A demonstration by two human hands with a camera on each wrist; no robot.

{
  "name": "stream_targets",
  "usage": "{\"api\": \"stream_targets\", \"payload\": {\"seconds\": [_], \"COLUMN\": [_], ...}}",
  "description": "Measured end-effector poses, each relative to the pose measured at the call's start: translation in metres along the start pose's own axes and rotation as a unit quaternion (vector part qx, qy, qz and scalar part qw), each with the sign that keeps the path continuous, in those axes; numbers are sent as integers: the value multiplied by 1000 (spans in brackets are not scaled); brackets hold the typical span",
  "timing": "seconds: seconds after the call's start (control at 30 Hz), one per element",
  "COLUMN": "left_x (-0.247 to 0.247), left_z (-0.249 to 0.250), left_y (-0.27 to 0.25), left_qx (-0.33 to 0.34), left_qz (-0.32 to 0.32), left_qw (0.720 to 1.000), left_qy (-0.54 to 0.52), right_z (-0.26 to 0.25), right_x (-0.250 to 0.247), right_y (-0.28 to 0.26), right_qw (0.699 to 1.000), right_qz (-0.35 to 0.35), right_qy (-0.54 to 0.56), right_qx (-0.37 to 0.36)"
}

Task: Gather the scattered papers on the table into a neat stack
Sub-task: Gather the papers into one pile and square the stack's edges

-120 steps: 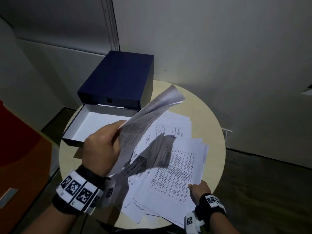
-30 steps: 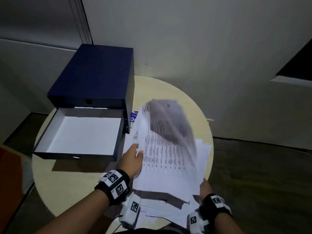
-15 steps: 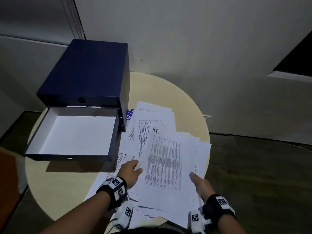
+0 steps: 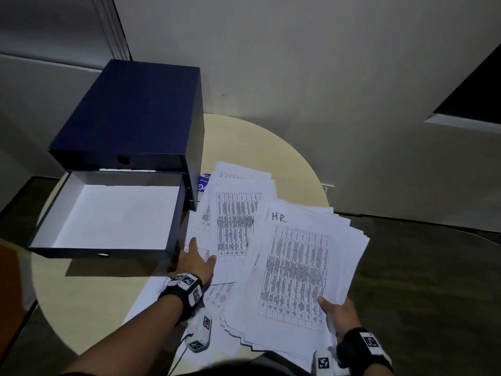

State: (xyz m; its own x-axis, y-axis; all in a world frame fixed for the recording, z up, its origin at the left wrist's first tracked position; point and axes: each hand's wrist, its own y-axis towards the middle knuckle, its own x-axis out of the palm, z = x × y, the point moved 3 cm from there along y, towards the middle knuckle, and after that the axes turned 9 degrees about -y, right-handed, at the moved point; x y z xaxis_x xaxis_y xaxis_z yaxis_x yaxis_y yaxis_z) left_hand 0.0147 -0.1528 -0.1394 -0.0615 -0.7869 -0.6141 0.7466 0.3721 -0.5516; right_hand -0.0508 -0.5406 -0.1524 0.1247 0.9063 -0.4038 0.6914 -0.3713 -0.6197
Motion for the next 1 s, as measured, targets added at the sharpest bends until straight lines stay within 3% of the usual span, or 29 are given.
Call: {"api": "stream_targets", "payload": {"seconds": [0.17,0.33,0.43,0.57,0.67,0.9,1.0], "left_x": [5,-2,-9,-5,-1,-17,-36], "left_z": [1,14,22,26,29,82,113], "left_y": [-6,-8,-4,6,7,-30,-53], "left_qx": [20,79,108,19,22,193,271], "left_qz": [-27,16,72,-1,0,88,126], "left_qw": [996,996,990,993,997,977,953], "left_qy": [84,37,-53,-120,-74,-2,-42], "right_z": [-7,-9,-7,-6,-4,-7,-6], "right_x": [-3,6,10,13,17,21,22], "right_y": [4,3,5,5,6,7,8], "right_qw": [1000,998,996,995,994,992,992], "right_qz": [15,-9,-13,-9,-9,-6,2], "right_qy": [-18,-66,-84,-96,-102,-120,-117], "right_qx": [7,21,31,39,46,43,39]}}
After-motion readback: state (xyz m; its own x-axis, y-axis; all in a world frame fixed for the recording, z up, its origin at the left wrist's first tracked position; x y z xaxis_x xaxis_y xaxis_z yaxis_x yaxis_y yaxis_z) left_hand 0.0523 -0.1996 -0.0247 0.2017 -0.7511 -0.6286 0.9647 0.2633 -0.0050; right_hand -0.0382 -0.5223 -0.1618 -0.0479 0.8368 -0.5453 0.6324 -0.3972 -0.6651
